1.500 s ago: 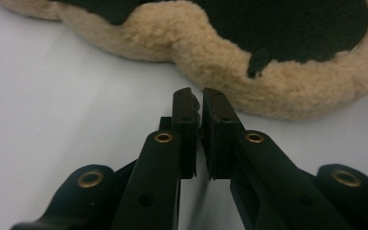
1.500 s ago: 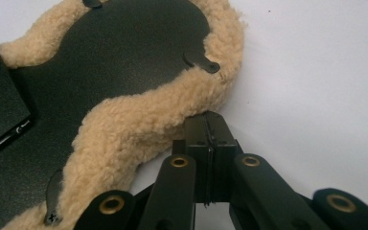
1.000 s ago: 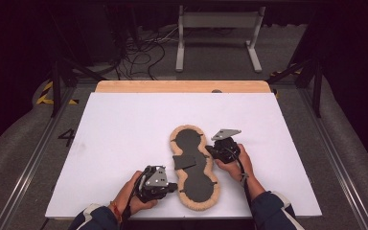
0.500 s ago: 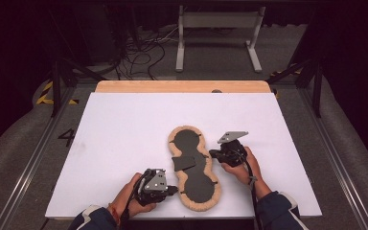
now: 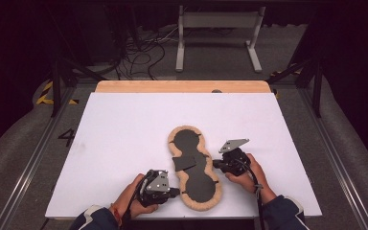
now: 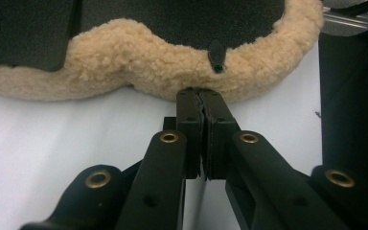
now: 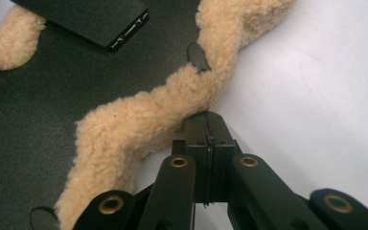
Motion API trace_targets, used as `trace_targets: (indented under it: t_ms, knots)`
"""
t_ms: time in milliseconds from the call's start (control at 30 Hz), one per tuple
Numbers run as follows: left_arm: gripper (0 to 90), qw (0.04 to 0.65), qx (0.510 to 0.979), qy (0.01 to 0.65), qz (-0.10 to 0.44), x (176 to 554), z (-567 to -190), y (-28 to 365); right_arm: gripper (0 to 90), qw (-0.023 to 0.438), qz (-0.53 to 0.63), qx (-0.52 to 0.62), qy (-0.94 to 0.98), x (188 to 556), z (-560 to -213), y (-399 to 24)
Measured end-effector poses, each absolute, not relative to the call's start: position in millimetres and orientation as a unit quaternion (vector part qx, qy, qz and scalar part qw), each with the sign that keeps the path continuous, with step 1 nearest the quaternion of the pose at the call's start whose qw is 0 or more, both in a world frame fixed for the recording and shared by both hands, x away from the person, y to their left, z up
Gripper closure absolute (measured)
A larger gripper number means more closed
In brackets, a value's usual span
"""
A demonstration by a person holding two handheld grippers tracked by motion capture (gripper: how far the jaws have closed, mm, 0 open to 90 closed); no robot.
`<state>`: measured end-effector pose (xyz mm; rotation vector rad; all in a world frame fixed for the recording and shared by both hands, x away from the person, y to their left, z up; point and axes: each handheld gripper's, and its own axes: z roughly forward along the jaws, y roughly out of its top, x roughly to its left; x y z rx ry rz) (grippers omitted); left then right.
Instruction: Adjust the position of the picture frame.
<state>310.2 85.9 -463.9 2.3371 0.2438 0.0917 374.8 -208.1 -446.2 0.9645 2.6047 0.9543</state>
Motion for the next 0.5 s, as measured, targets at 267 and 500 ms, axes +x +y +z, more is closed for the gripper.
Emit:
trace_targets:
  t_ms: [267, 500]
  knots:
    - [88.8, 0.377, 0.921, 0.089, 0.045, 304.4, -462.6, 76.4, 90.0, 0.121, 0.318, 0.311, 0.887, 389.4, -446.2, -187.6]
    - [89.2, 0.374, 0.922, 0.089, 0.053, 301.1, -462.2, 71.7, 90.0, 0.120, 0.319, 0.303, 0.890, 397.3, -446.4, -176.9]
